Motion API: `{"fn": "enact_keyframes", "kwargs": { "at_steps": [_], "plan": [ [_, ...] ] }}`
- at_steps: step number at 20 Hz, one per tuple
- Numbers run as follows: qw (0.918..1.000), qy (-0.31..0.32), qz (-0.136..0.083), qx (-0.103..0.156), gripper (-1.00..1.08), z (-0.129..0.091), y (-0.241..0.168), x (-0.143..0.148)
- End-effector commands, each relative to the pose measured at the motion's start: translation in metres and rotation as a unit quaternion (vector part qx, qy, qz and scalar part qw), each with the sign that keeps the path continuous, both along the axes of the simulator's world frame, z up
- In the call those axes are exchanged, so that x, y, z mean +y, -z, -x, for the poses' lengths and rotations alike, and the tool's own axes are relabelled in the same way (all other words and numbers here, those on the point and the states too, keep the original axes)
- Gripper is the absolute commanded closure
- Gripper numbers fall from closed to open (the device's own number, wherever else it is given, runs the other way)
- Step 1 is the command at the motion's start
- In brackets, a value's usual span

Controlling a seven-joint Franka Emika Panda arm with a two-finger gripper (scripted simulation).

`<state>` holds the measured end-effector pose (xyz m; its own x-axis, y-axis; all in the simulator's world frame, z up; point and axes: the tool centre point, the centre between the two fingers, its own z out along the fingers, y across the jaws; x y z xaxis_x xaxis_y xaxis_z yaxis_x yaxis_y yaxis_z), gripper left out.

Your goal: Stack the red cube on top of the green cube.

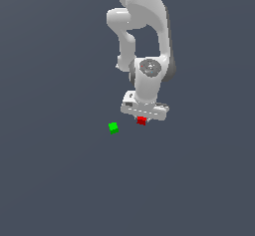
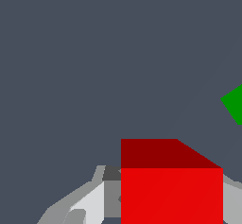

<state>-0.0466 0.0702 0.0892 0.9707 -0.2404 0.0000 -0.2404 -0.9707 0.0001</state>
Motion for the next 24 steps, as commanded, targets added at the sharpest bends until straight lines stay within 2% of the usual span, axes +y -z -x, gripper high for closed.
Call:
{"fn": "enact_keyframes", "kwargs": {
  "at_steps": [1, 5, 10, 15, 19, 20, 24],
  "plan": [
    [1.0000, 0.000, 0.000, 0.000, 1.08, -0.001, 0.006, -0.033],
    [1.0000, 0.000, 0.000, 0.000, 1.08, -0.004, 0.014, -0.076],
    [1.0000, 0.000, 0.000, 0.000, 1.08, -0.008, 0.022, -0.116],
    [1.0000, 0.000, 0.000, 0.000, 1.08, -0.011, 0.026, -0.138],
    [1.0000, 0.000, 0.000, 0.000, 1.08, -0.012, 0.027, -0.143],
    [1.0000, 0.000, 0.000, 0.000, -0.92, -0.012, 0.027, -0.143],
    [1.0000, 0.000, 0.000, 0.000, -0.92, -0.012, 0.027, -0.143]
  ]
}}
